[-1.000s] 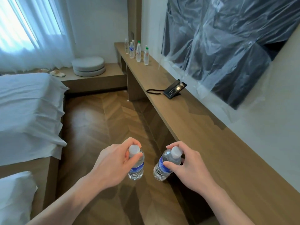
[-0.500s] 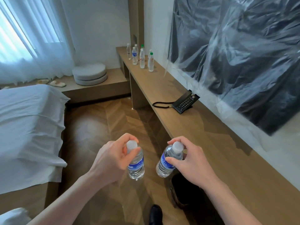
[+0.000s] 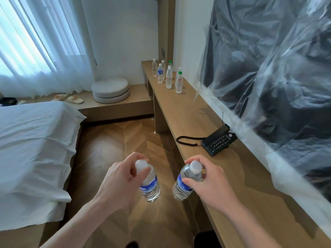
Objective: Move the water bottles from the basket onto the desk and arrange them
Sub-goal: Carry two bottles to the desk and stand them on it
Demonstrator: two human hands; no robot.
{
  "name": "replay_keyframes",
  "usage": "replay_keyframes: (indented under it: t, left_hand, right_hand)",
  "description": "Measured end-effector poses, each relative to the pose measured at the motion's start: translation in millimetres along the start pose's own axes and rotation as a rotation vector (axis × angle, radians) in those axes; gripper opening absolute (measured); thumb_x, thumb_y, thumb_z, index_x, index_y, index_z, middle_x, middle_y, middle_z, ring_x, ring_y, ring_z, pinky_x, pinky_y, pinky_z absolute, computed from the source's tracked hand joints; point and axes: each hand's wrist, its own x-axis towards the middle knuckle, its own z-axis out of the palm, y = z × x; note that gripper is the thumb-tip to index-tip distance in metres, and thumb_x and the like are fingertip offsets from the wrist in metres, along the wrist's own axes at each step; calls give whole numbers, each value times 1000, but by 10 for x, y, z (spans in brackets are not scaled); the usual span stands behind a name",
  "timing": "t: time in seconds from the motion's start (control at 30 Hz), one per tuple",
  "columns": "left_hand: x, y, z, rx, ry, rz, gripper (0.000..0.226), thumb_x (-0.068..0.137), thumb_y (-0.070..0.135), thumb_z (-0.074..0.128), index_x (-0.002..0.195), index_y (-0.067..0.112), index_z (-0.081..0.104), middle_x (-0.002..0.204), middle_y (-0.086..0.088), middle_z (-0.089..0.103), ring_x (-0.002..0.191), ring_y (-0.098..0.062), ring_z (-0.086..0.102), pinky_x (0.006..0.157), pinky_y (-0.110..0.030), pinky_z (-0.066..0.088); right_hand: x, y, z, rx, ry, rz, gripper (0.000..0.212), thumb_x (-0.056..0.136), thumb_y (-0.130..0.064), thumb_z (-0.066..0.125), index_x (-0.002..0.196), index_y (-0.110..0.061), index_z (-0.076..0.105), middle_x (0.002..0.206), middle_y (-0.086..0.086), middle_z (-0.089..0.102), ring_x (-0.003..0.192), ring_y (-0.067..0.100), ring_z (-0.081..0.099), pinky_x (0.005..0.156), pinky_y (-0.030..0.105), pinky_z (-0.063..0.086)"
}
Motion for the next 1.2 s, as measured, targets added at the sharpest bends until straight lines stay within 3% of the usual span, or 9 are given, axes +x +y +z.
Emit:
replay_keyframes:
  t: [0.27,0.43,0.57,0.83,1.03,1.2]
  left_hand:
    - [811,-258,-26,8,-33,-30,12,95,39,65,107,41,63,65,-1,56,57,-14,50,54,-24,43]
    - [1479,-489,-131,-4,-38,-9,16,95,37,65,110,39,65,64,3,57,61,-16,55,59,-30,50]
    - [2097,-652,-279,-16,-34,36,14,96,36,65,110,37,64,61,7,54,58,-11,52,58,-26,48]
    - [3290,-1045,-468,8,-47,64,11,96,38,66,106,40,62,64,17,57,63,-7,54,56,-20,39]
    - [4165,-1258,-412,-8,-75,34,9,97,39,66,106,38,63,62,24,57,63,-1,56,55,-16,37]
    - [4952,-1378,-223,-13,-107,2,10,97,41,66,106,38,63,63,27,58,65,1,57,55,-13,36]
  right_hand:
    - [857,31,115,-17,-29,0,47,78,-24,90,115,-37,64,109,-18,69,103,8,68,84,39,63]
    - [1483,-43,244,-7,-27,9,47,79,-24,91,114,-40,64,109,-19,70,101,9,71,79,36,66]
    - [2066,-160,339,-27,-19,15,50,80,-28,91,116,-46,62,109,-23,70,103,8,71,81,33,66]
    - [3113,-355,528,9,49,44,47,81,-19,91,112,-42,65,106,-15,70,100,11,72,76,34,67]
    - [3940,-312,487,42,43,73,44,83,-16,89,112,-40,66,104,-27,67,101,1,70,74,29,66]
    - [4795,-81,545,26,51,92,48,79,-17,92,110,-42,66,102,-17,72,94,7,74,72,30,66]
